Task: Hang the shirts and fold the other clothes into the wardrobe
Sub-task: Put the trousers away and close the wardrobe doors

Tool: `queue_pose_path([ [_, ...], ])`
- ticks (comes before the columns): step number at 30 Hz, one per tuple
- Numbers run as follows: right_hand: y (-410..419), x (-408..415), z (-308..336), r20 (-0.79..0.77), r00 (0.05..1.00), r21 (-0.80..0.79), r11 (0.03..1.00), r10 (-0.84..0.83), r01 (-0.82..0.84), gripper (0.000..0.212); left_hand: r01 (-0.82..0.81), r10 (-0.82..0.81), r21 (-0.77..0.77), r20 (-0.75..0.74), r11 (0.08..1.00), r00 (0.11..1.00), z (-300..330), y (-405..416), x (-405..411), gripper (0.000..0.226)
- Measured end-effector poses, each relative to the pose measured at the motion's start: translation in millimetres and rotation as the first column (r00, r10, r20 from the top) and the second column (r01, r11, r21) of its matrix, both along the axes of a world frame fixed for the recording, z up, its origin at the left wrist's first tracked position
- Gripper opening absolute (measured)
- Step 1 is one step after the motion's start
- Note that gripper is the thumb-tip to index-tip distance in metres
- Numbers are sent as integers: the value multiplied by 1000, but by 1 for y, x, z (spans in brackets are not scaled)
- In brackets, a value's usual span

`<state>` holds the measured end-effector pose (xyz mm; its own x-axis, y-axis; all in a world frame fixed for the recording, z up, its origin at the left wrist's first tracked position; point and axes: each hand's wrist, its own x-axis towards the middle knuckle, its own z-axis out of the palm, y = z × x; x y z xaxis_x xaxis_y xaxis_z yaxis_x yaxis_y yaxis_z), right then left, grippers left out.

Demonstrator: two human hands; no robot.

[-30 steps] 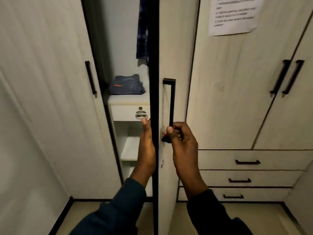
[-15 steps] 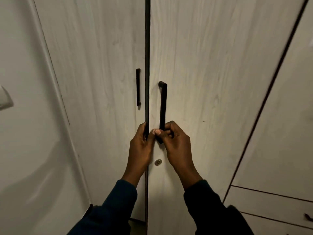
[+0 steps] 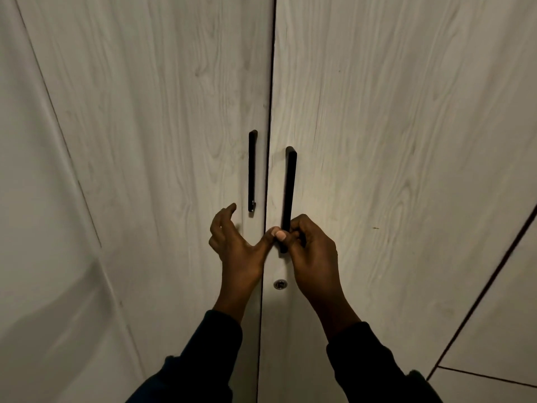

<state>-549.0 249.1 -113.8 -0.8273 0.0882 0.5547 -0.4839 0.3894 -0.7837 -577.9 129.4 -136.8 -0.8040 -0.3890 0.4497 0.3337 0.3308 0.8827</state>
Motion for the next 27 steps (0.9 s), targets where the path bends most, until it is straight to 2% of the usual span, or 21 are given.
queue_pose_path([
  [5,1,-34,5,6,1000,30,1000,9,-10,19,4,-2,-75,32,997,999,11,-11,-40,105],
  [12,1,-81,7,25,999,39,999,-24,23,19,-142,151,-333,0,932,989,27,-12,-85,126],
  [21,0,-113,9,4,994,54,993,-107,106,20,-284,278,-288,-62,915,959,20,5,-110,123],
  [27,-3,-118,4,-23,993,50,992,-118,119,18,-306,294,-259,-84,916,952,13,5,-116,121],
])
